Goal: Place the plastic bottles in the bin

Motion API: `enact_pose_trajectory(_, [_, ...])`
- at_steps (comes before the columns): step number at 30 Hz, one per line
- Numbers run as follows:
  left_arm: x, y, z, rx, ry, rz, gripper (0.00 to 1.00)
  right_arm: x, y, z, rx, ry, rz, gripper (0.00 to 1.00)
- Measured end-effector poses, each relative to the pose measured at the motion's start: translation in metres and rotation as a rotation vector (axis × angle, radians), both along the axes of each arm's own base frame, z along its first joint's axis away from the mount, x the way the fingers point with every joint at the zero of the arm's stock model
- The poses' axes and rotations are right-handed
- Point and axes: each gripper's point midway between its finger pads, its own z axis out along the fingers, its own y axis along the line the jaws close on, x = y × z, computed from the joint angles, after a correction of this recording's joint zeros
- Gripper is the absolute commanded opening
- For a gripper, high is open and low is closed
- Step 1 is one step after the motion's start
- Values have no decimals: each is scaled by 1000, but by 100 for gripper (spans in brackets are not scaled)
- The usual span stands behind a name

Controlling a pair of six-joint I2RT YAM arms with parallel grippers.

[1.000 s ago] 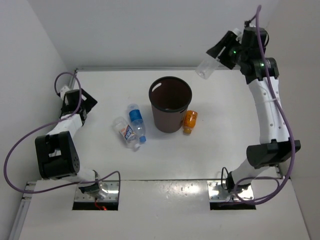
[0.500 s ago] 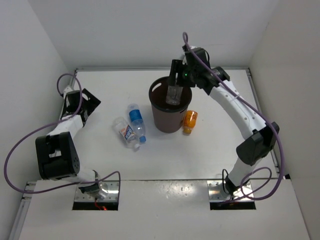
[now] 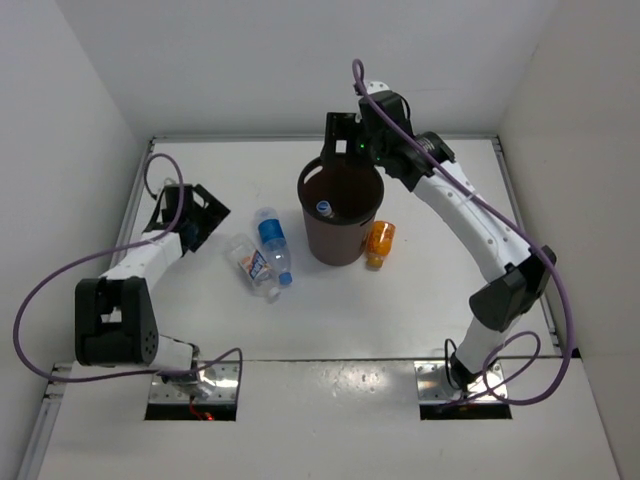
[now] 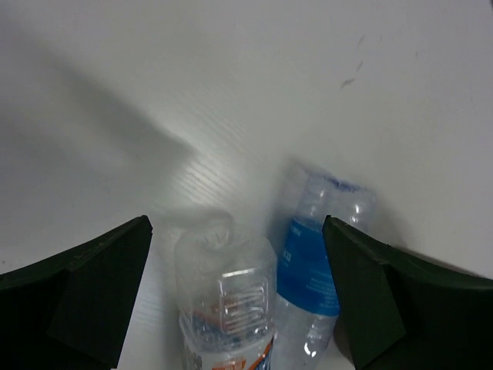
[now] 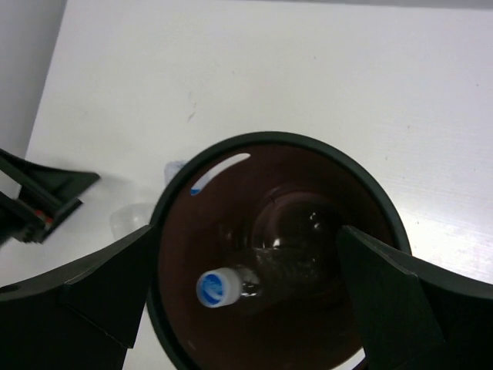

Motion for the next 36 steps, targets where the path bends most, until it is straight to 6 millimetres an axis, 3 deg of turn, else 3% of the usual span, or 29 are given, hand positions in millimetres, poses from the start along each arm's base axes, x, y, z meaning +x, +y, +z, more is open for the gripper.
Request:
enact_pose_trajectory(4, [-17, -21, -5, 5, 69, -54, 100, 1, 3, 9, 7, -28, -4, 100])
enact_pose_trajectory(11, [-43, -32, -5, 62, 154, -78, 100, -3, -2, -4, -12, -14, -16, 100])
enact_pose_trajectory(15, [-48, -50, -4, 91, 154, -148, 100, -4, -5, -2, -12, -24, -26, 100])
enact_pose_trajectory(19, [-60, -73, -15, 92, 179, -229, 100, -6, -6, 1, -4, -35, -27, 100])
enact_pose_trajectory(26, [-84, -77, -49, 43, 241, -231, 100, -13, -16, -1, -15, -37, -46, 100])
enact_pose_trajectory(31, [-88, -87, -61, -21, 236, -243, 84, -21, -24, -4, -19, -39, -60, 100])
enact_pose_trajectory(36, [-93, -94, -73, -57, 268, -257, 81, -23, -27, -5, -17, -40, -72, 100])
